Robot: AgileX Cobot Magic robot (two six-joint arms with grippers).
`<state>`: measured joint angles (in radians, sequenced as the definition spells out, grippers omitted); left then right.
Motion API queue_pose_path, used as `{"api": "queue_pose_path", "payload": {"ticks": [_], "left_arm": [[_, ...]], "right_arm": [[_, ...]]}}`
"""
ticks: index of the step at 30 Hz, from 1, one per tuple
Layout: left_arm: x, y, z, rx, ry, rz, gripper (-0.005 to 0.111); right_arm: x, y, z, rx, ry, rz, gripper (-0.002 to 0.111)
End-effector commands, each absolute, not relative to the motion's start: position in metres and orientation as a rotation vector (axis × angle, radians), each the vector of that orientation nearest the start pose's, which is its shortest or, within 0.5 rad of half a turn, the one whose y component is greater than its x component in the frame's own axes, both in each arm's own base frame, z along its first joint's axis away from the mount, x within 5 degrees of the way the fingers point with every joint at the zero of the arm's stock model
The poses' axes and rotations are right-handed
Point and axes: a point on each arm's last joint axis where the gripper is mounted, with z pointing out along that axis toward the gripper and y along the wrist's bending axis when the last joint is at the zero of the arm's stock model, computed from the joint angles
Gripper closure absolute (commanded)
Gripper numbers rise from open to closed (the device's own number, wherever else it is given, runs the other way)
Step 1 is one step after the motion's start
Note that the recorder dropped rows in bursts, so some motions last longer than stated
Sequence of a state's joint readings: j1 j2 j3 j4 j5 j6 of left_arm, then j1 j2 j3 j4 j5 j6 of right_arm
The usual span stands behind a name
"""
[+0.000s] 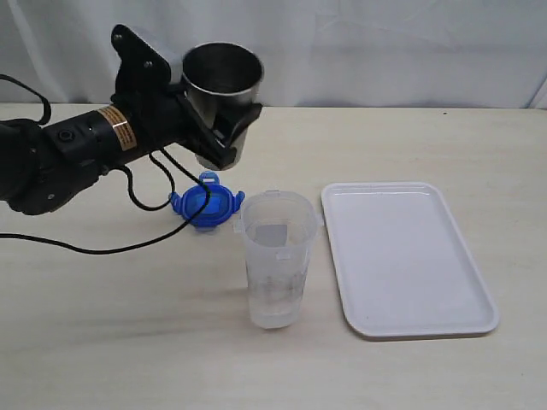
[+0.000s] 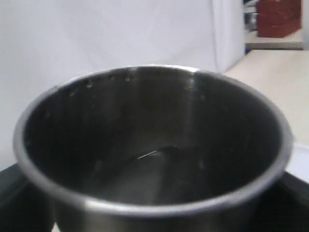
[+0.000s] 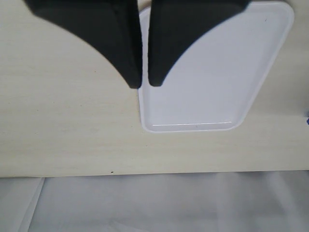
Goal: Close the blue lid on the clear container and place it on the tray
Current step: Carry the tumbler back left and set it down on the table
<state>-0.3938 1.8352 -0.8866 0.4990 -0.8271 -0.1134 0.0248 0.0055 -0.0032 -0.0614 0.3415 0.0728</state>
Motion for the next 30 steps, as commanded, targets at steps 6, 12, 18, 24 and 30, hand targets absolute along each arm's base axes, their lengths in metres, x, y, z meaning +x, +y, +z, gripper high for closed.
{"api": "queue_pose_path", "payload": {"ticks": [6, 12, 18, 24, 30], "left_arm": [[0.371, -0.146, 0.217, 0.367, 1.517, -0.348, 0.107], [0.408, -0.117, 0.204, 0.302, 1.583, -0.263, 0.107], [0.439, -0.087, 0.182, 0.234, 1.582, -0.203, 0.107], [0.464, -0.069, 0.155, 0.202, 1.606, -0.167, 0.107], [0.485, -0.068, 0.132, 0.224, 1.608, -0.164, 0.107]], "right_arm": [[0.054, 0.0, 0.182, 0.008, 1.826, 0.013, 0.104], [0.054, 0.0, 0.182, 0.008, 1.826, 0.013, 0.104], [0.054, 0.0, 0.182, 0.008, 1.826, 0.013, 0.104], [0.054, 0.0, 0.182, 0.008, 1.826, 0.013, 0.104], [0.054, 0.0, 0.182, 0.008, 1.826, 0.013, 0.104]]}}
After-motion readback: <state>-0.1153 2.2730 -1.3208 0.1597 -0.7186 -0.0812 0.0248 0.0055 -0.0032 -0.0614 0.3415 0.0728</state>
